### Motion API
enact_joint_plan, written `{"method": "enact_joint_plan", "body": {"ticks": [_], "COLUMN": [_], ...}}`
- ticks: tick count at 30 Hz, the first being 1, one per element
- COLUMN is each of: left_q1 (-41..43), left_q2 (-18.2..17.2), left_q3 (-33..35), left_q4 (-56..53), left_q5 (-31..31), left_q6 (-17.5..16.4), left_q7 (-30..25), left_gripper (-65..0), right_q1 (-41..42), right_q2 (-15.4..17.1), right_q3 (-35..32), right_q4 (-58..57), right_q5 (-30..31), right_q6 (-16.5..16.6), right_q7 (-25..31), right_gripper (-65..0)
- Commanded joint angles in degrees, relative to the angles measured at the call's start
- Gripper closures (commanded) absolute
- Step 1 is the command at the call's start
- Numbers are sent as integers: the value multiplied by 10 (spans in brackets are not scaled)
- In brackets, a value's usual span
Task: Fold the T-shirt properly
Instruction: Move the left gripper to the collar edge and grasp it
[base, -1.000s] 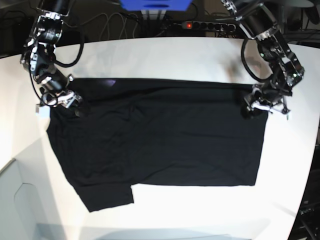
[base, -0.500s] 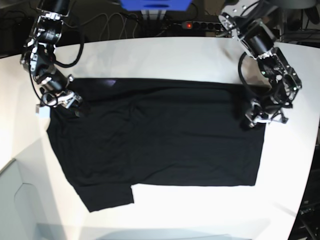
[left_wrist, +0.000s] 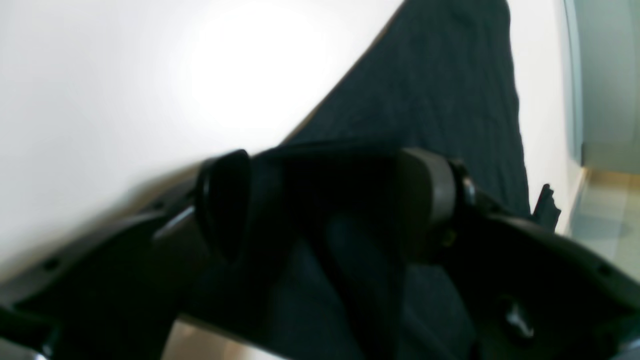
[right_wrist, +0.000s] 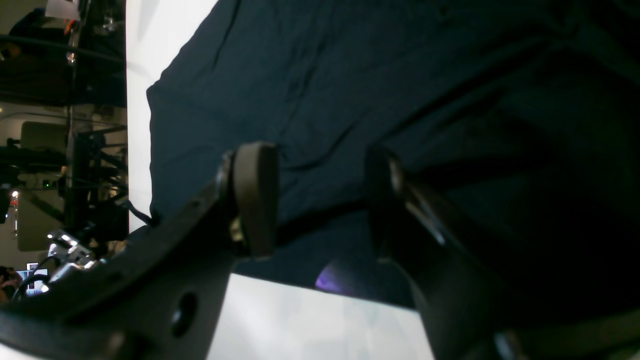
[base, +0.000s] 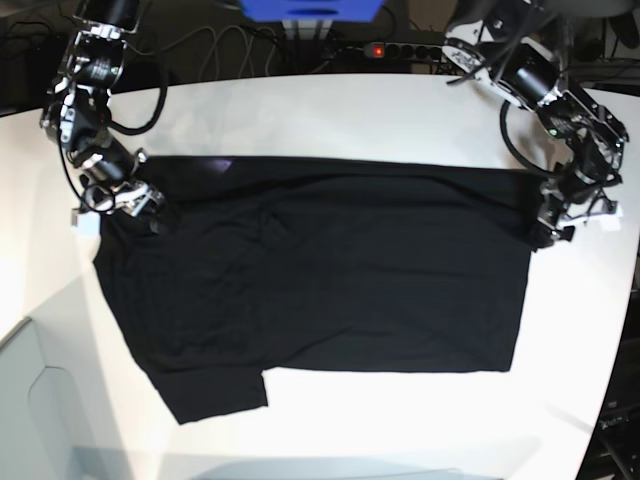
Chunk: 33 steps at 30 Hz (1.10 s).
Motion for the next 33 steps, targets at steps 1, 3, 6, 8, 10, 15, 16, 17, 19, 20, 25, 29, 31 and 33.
{"method": "enact_joint_plan", "body": {"ticks": [1,3,6,8,10,15,16,17,19,20,25,29,31,33], "left_q1": [-7,7,55,102,140,174,174,173,174,174,174,177,195,205], "left_q2": [-13,-11,-8,-14,-35,-49,-35,-24,-7,0,6,-1,-1,5], "left_q3": [-1,12,80,151,235,382,388,391,394,394,394,390,390,393], "left_q4": [37,106,260,343,381,358,344,336,326,325,328,315,309,305], "left_q5": [-15,-12,-9,-7,21,158,185,208,252,269,304,310,340,381], "left_q6": [-4,-4,-3,0,1,2,2,2,1,1,0,1,2,2], "left_q7": [-7,-6,-14,-39,-57,-99,-98,-99,-102,-103,-104,-122,-152,-185], "left_gripper": [-431,-431,-431,-430,-420,-145,-66,-9,0,-21,-1,-1,-1,0], "right_q1": [4,4,4,6,10,22,26,30,39,43,49,47,47,42], "right_q2": [6,8,22,24,30,36,36,37,48,51,47,52,60,65], "right_q3": [2,2,3,3,2,-2,-4,-12,-37,-57,-79,-78,-78,-79], "right_q4": [11,11,11,11,9,-11,-26,-38,-59,-68,-57,-53,-54,-54], "right_q5": [13,13,13,13,12,6,-3,-17,-54,-71,-141,-144,-144,-144], "right_q6": [5,5,5,5,3,2,2,2,3,3,2,-1,-25,-48], "right_q7": [11,12,12,13,13,9,8,8,9,13,18,41,53,67], "right_gripper": [-260,-260,-260,-260,-260,-235,-216,-194,-133,-97,-23,-25,-25,-25]}}
